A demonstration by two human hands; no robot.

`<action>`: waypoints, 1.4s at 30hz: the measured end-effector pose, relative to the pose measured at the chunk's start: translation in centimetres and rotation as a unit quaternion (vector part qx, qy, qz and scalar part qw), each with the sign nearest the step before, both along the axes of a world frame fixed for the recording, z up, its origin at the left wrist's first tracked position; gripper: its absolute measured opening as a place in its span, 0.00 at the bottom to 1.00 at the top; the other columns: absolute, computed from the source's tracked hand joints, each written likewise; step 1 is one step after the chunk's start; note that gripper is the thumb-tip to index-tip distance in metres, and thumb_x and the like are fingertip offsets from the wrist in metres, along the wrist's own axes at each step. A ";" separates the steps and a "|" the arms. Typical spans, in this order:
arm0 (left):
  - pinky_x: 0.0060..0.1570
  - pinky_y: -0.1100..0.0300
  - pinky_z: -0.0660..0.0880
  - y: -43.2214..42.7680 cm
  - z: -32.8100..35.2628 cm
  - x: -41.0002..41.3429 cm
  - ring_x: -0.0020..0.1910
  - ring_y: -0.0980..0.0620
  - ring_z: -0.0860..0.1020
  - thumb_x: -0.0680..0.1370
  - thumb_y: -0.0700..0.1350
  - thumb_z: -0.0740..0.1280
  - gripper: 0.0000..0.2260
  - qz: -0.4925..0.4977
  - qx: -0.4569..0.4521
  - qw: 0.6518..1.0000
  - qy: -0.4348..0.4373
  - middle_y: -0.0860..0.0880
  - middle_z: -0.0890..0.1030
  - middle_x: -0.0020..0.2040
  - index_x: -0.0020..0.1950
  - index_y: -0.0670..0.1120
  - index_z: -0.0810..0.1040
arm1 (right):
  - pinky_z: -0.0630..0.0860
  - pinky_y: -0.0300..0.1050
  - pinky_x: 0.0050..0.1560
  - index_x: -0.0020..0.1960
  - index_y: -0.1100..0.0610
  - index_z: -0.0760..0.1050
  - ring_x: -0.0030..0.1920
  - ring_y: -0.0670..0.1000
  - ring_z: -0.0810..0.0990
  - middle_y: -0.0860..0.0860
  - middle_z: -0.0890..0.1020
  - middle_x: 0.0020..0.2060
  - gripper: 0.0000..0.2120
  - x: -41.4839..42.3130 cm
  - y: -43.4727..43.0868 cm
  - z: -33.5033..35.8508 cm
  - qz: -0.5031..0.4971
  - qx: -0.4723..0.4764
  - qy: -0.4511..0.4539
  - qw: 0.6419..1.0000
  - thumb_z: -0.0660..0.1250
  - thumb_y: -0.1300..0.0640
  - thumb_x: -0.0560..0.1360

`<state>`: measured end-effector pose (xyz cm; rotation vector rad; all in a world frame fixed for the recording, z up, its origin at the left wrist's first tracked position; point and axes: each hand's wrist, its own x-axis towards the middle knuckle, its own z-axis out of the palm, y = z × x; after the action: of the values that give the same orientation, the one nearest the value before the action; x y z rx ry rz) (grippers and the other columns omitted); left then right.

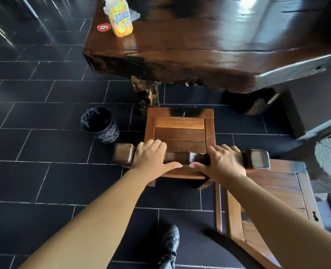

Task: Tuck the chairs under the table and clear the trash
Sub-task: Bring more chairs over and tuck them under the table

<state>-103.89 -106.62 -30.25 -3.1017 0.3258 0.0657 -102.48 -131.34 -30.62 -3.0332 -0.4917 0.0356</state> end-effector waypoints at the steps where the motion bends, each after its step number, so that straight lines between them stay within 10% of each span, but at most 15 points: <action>1: 0.51 0.51 0.69 0.0 0.0 0.9 0.49 0.49 0.74 0.68 0.79 0.46 0.37 0.000 0.000 1.000 0.002 0.52 0.77 0.48 0.50 0.48 0.73 | 0.68 0.54 0.58 0.47 0.49 0.73 0.53 0.54 0.79 0.47 0.84 0.48 0.37 0.9 0.0 0.0 -0.002 -0.006 0.005 1.000 0.48 0.18 0.66; 37: 0.50 0.53 0.69 0.1 0.2 13.3 0.48 0.50 0.75 0.68 0.79 0.48 0.37 0.040 0.015 0.999 0.012 0.52 0.77 0.47 0.52 0.48 0.75 | 0.65 0.56 0.59 0.45 0.42 0.66 0.53 0.51 0.79 0.45 0.83 0.48 0.30 14.0 0.7 0.1 -0.004 -0.014 0.035 0.999 0.45 0.18 0.67; 42: 0.61 0.49 0.69 -0.2 2.0 12.1 0.57 0.47 0.75 0.67 0.80 0.50 0.43 0.040 0.013 0.996 0.075 0.49 0.79 0.57 0.62 0.47 0.74 | 0.56 0.56 0.74 0.66 0.44 0.72 0.68 0.52 0.70 0.46 0.76 0.64 0.34 13.1 0.8 1.7 -0.021 0.034 0.162 0.986 0.58 0.25 0.68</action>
<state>-91.84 -106.84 -28.27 -3.0891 0.2019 0.3016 -89.42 -130.58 -28.96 -2.8862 -0.3909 0.4892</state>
